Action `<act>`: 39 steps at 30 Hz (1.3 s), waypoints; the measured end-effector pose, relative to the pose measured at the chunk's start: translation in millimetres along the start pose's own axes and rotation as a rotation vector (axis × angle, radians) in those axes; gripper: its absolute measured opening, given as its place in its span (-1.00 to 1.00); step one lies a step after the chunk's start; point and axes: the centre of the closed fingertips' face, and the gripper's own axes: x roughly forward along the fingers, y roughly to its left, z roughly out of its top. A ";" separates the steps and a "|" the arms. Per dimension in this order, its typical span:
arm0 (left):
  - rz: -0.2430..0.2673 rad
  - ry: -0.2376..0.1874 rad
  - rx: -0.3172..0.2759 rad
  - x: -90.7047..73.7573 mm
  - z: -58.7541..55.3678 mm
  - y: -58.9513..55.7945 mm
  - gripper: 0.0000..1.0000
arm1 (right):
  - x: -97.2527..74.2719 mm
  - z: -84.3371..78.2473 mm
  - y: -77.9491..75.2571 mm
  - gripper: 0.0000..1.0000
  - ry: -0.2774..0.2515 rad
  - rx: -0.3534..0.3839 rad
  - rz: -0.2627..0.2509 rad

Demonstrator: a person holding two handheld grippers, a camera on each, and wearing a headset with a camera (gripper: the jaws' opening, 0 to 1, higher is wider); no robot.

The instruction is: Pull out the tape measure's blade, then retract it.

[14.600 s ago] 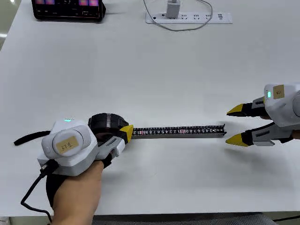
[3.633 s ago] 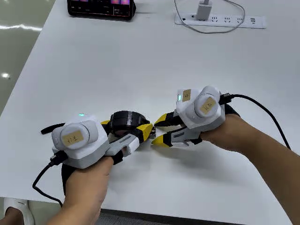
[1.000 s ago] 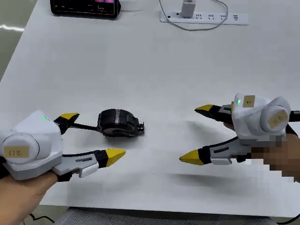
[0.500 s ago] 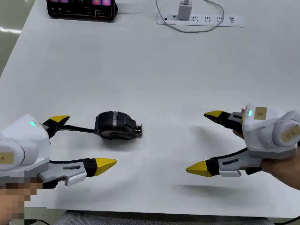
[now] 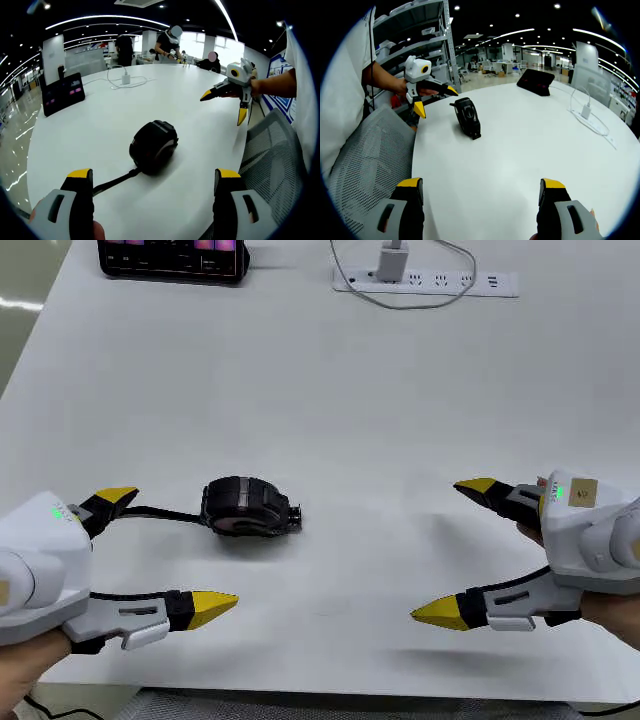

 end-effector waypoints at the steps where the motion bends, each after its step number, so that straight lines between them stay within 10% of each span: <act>1: -0.002 -0.001 -0.002 -0.7 0.3 0.7 0.98 | -1.1 -0.6 -0.1 0.91 0.000 0.001 -0.003; 39: -0.048 0.007 0.048 -17.9 -7.7 3.9 0.97 | -35.7 -19.6 -11.3 0.97 -0.003 0.061 -0.079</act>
